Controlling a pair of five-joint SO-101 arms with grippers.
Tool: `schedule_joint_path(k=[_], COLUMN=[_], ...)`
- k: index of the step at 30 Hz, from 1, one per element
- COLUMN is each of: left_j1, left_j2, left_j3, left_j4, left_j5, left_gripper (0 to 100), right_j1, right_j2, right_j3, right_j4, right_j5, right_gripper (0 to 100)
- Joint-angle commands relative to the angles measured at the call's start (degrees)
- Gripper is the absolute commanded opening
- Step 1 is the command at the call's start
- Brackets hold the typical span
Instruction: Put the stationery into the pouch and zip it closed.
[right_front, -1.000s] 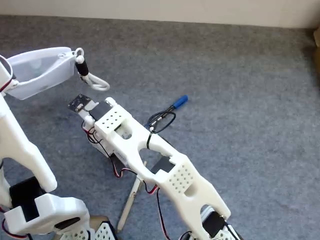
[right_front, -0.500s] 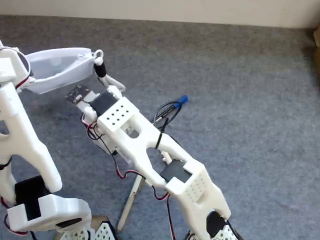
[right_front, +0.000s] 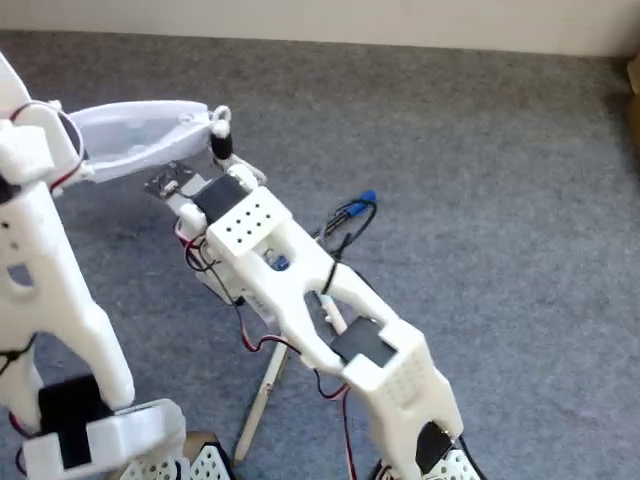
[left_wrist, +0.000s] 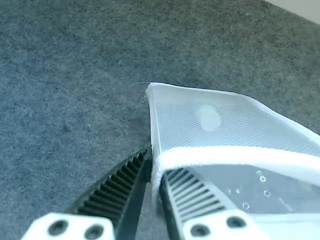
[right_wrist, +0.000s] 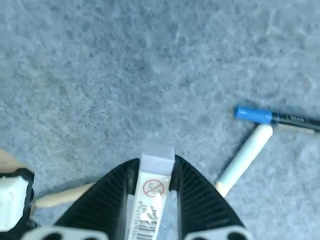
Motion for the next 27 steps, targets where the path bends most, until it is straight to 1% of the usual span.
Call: schedule_joint_path(k=[1,3,8,11,17,27], left_j1=[1.71,2.33,8.04,9.89,10.42,10.51], left_j2=[-8.13,-9.36,-10.33,-10.33,-10.33,-10.33], left_j3=[1.71,2.59,5.76,7.16,8.31,12.62], left_j4=[0.00,0.00,0.09,0.00,0.09,0.00], left_j5=[0.44,0.53,0.79,0.88,2.20,2.37], left_gripper=[1,1,1,1,1,1], right_j1=[1.63,1.71,1.89,3.65,8.13,8.40], right_j2=[-9.63,-13.93,-23.34,-28.00,-37.23,-53.67], right_j3=[4.35,8.40,15.25,18.77,26.07,39.78], right_j4=[0.92,0.75,0.66,0.13,-6.73,-21.14], right_j5=[0.35,0.53,0.70,0.70,0.79,0.44], right_gripper=[0.4,0.4,0.4,0.4,0.4,0.4])
